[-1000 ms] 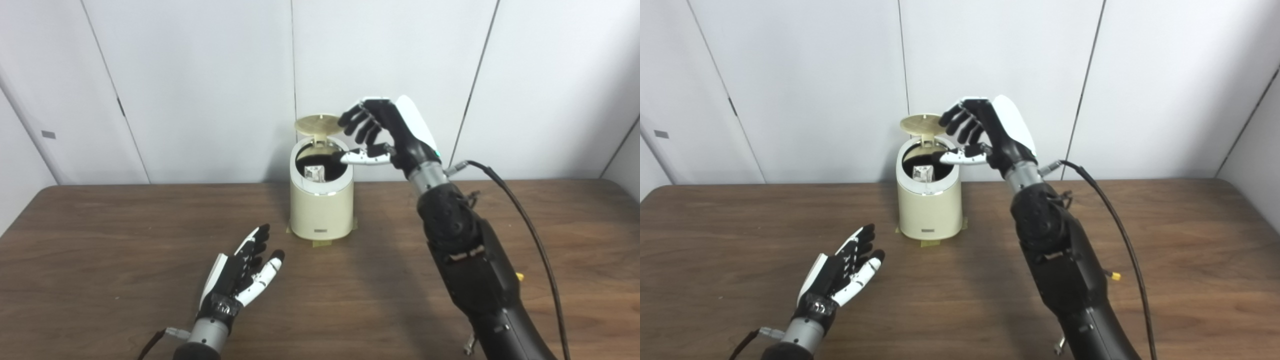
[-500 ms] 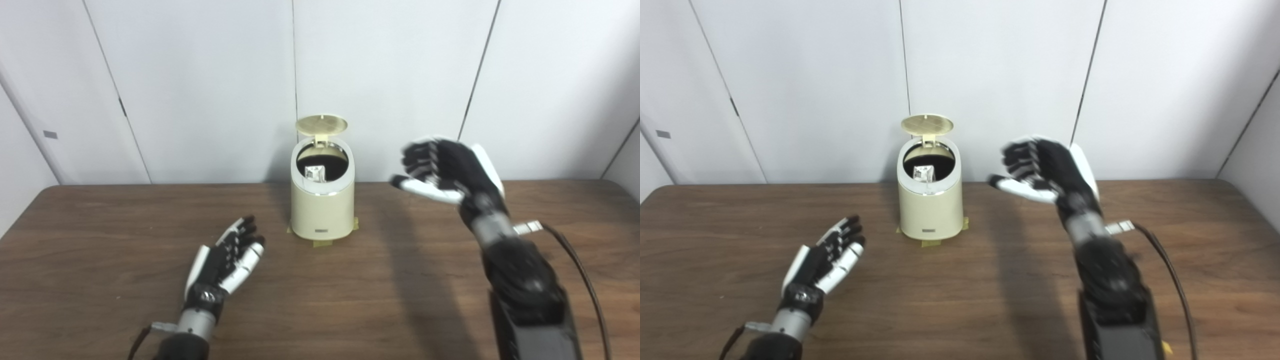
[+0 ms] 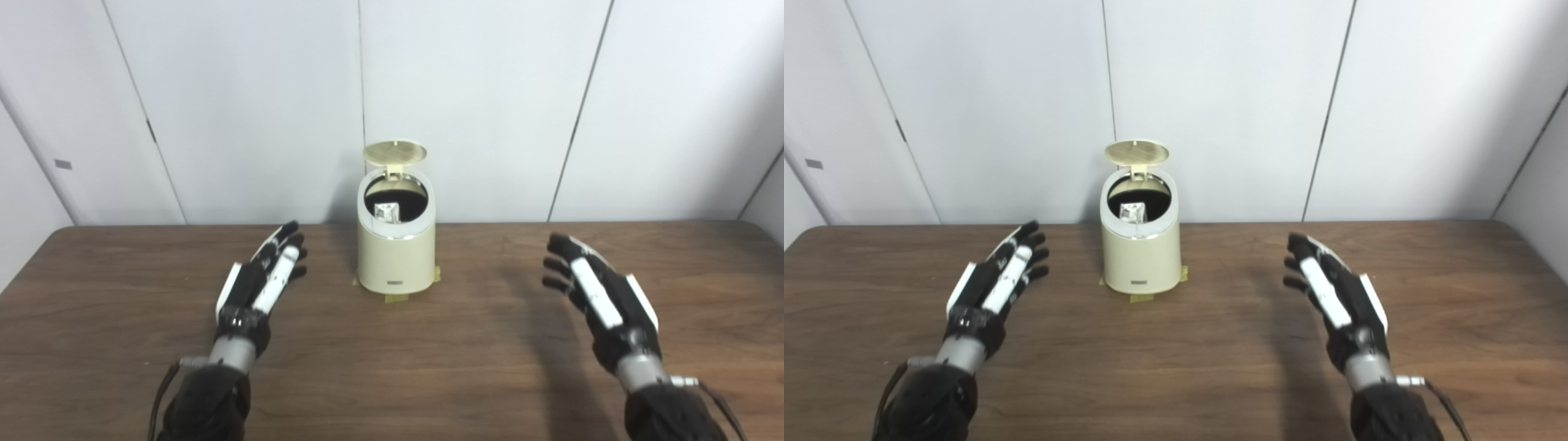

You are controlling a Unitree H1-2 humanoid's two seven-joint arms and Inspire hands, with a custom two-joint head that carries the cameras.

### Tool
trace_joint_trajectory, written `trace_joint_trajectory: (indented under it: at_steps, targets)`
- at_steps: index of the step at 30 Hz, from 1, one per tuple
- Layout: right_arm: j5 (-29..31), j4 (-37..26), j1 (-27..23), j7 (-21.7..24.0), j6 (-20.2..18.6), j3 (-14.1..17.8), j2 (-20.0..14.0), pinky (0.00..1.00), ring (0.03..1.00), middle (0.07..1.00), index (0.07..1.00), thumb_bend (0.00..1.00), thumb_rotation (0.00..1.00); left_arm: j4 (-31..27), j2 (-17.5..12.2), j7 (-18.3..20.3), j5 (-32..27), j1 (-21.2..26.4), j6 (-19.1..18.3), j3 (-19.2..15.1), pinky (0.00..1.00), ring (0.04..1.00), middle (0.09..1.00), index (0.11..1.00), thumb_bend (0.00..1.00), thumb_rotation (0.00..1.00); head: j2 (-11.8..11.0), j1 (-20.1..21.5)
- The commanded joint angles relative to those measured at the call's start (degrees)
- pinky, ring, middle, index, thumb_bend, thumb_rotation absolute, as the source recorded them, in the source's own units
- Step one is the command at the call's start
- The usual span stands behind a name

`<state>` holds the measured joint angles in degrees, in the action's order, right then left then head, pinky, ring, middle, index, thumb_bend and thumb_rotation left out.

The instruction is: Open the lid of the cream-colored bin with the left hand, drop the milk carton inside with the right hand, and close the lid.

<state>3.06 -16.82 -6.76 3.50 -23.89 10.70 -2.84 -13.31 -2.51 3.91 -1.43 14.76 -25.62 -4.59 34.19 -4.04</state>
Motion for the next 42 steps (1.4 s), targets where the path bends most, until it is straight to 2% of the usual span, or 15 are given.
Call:
trace_joint_trajectory:
  at_steps: [1,4,8,12,15,22,26,27,35,38,42]
  targets:
    - [0.67,-0.72,-1.37,-0.63,4.52,-0.43,0.37,0.78,0.847,0.863,0.833,0.55,0.7,-1.41,-1.28,-0.15,0.63,4.49,0.29,0.71,0.85,0.904,0.922,0.922,0.43,0.68,-0.18,-0.33]
    - [-0.08,-1.44,-0.24,-1.44,4.83,-1.78,0.92,0.81,0.866,0.877,0.855,0.53,0.76,-0.27,-2.3,-0.02,0.9,6.91,-0.14,1.32,0.85,0.914,0.927,0.925,0.39,0.74,-0.54,-0.76]
    - [-0.09,-2.05,1.38,-1.68,5.92,-3.43,1.19,0.85,0.895,0.898,0.881,0.52,0.91,2.58,-3.34,0.04,0.57,11.21,-0.6,1.43,0.89,0.924,0.931,0.923,0.47,0.82,-0.54,-0.76]
    - [-0.67,-1.19,2.4,-2.69,8.38,-4.42,1.85,0.87,0.902,0.897,0.881,0.55,0.98,5.76,-3.15,-0.31,-1.11,15.55,-1.01,0.34,0.91,0.93,0.934,0.923,0.46,0.84,-0.98,-1.56]
    - [-1.3,-0.33,3.12,-3.51,10.6,-4.99,2.36,0.87,0.904,0.893,0.871,0.58,0.99,8.02,-3.12,-0.2,-2.17,18.63,-1.2,-0.14,0.92,0.93,0.934,0.921,0.47,0.85,-1.33,-1.88]
    - [-2.25,3.52,4.13,-3.13,18.3,-6.83,1.14,0.91,0.932,0.907,0.891,0.62,1.0,12.12,-3.28,-0.21,-1.57,23.94,-1.11,0.58,0.92,0.923,0.925,0.907,0.49,0.86,-2.24,-2.2]
    - [-2.65,4.04,4.75,-3.57,18.63,-7.36,1.39,0.89,0.92,0.896,0.883,0.62,1.0,15.84,-3.95,0.24,-1.03,26.85,0.04,1.18,0.91,0.912,0.912,0.896,0.48,0.9,-2.24,-2.2]
    - [-2.3,4.08,4.99,-3.51,18.54,-7.39,1.58,0.9,0.925,0.899,0.887,0.62,1.0,16.74,-4.05,0.34,-0.99,27.52,0.4,1.26,0.91,0.91,0.909,0.892,0.48,0.9,-2.79,-2.49]
    - [-2.98,4.95,5.8,-3.75,20.0,-8.4,1.91,0.94,0.935,0.902,0.897,0.61,1.0,21.44,-4.49,0.65,-0.3,30.61,3.04,2.13,0.87,0.886,0.887,0.866,0.45,0.92,-2.88,-2.17]
    - [-3.11,5.2,5.97,-3.85,20.45,-8.64,1.94,0.95,0.94,0.906,0.902,0.61,1.0,22.57,-5.39,1.31,0.95,31.46,3.34,3.58,0.87,0.887,0.883,0.868,0.45,0.97,-2.84,-2.18]
    - [-3.04,5.09,6.36,-3.86,20.59,-8.78,2.03,0.93,0.939,0.905,0.904,0.6,1.0,22.95,-7.44,3.21,3.0,31.98,5.61,6.73,0.88,0.889,0.882,0.88,0.46,1.0,-2.62,-2.13]
